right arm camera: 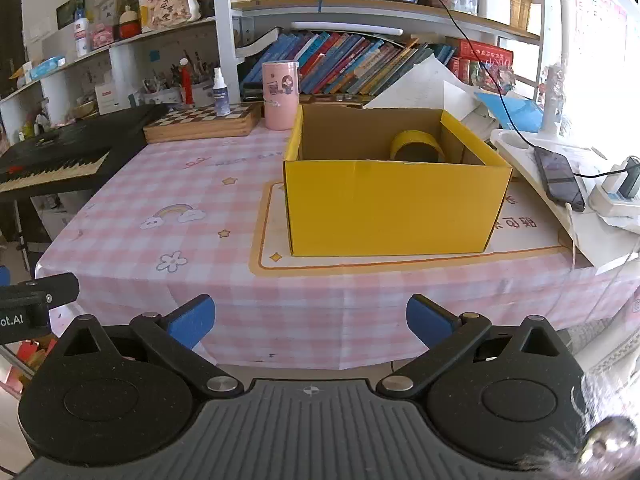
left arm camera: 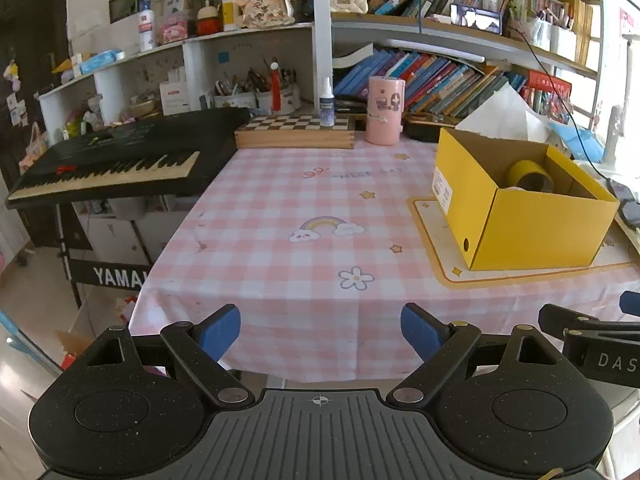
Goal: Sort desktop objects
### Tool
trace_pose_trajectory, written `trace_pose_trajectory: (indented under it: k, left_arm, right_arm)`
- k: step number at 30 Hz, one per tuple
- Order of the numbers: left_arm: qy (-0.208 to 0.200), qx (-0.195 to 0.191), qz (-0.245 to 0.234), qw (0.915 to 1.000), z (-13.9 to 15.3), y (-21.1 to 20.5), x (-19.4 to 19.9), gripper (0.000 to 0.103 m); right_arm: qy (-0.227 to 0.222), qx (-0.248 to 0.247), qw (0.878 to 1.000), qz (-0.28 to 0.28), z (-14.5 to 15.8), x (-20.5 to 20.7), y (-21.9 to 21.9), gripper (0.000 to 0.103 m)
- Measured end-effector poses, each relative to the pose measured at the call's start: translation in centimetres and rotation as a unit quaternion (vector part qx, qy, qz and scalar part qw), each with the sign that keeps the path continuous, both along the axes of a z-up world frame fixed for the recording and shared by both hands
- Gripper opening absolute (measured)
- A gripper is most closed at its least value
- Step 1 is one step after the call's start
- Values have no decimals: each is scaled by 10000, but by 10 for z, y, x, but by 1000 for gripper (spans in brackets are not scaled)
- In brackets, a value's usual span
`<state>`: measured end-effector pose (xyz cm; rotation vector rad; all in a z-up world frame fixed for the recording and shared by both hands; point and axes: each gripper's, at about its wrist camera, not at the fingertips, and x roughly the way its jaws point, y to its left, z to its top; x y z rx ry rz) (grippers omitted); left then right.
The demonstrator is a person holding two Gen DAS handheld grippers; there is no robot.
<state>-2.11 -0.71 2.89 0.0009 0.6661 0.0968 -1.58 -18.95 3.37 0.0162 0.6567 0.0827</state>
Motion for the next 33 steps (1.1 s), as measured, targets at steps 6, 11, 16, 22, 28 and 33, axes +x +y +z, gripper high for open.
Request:
trace_pose_trajectory:
  k: [6,11,16,22,28,33]
  left_arm:
    - [-57,-28,28,10000,2,3,-2,90]
    - [-36,-10,21,10000,2,2,-2,90]
    - [5,-2,23,10000,1,1,-1,90]
    - [26,6,18,10000,1,1,-1,90]
    - [89,38,26,10000,-1,-1,0,90]
    - [133,64,19,9999,-3,-2,1,91]
  right_arm:
    - [37,-14,10000,43,-1,-2,3,103]
    - [90,-1,9999,54,-2,-1,4,103]
    - [106,-9,9999,67,-3,-2,4,103]
    - [111,-16,9999,72,-3,-2,4,103]
    - [119,-18,9999,77,-4,-1,4,103]
    - [142,-18,9999,88,-5,-1,4,103]
